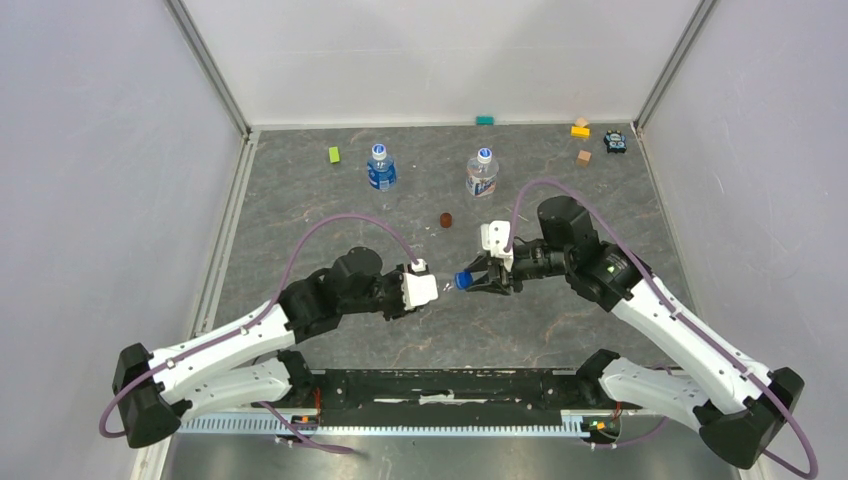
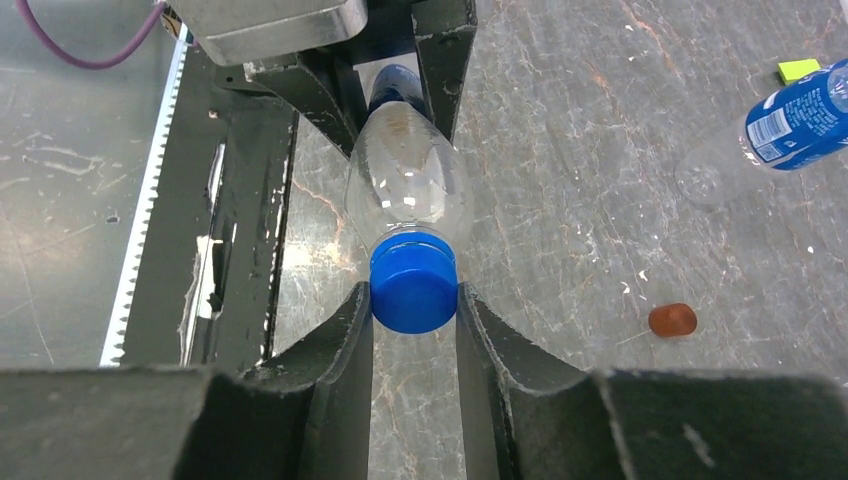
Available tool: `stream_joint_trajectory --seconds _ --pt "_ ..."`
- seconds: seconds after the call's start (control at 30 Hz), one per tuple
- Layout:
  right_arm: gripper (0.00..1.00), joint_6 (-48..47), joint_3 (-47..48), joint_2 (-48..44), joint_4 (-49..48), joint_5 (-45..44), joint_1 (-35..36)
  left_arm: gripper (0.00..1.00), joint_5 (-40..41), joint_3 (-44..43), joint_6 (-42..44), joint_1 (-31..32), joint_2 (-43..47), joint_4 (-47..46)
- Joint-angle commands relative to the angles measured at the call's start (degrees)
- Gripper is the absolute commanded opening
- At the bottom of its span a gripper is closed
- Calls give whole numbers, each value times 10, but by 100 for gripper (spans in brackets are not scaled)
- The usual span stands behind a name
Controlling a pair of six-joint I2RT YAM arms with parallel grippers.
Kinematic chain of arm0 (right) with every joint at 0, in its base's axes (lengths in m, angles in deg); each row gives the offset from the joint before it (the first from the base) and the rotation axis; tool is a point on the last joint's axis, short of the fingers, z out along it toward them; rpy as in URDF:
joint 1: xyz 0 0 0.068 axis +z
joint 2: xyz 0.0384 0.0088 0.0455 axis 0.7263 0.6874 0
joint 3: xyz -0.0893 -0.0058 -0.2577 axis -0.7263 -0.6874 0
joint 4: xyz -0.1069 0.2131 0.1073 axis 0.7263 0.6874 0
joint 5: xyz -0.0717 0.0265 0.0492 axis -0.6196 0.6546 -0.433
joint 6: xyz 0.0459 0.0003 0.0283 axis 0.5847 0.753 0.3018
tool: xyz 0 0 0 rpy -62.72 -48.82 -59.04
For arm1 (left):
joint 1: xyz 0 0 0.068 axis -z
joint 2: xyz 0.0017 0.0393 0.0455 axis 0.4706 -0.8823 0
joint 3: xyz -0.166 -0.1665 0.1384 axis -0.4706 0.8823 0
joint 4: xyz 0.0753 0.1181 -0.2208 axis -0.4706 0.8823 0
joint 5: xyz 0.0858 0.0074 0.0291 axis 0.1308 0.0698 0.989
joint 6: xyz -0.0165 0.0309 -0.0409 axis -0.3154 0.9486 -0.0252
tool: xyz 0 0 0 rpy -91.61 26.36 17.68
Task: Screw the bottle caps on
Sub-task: Screw the bottle cap onto the plastic bottle.
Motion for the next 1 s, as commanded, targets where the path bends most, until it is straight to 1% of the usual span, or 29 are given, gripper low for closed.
stream_joint_trajectory --seconds 0.0,0.17,0.27,0.37,0.47,0.57,0.73,0.97 --pt "0 53 -10 25 -66 15 10 40 -63 -25 -7 22 16 -210" --pt "0 123 -3 35 -84 -5 10 40 -43 -34 13 28 12 -218" --pt "0 170 11 41 -73 -63 11 39 -17 -44 25 37 7 -219" --pt "0 216 21 42 -54 -142 11 35 22 -56 31 49 0 -219" --pt "0 260 17 38 -48 -182 10 35 58 -59 35 62 -5 -233" --pt "0 331 -10 25 -84 -195 10 34 91 -48 41 80 -9 -267" --pt "0 483 -62 10 -155 -220 11 34 154 -45 73 120 -28 -302" --pt "0 588 -113 -9 -220 -264 10 35 221 -36 86 158 -55 -373"
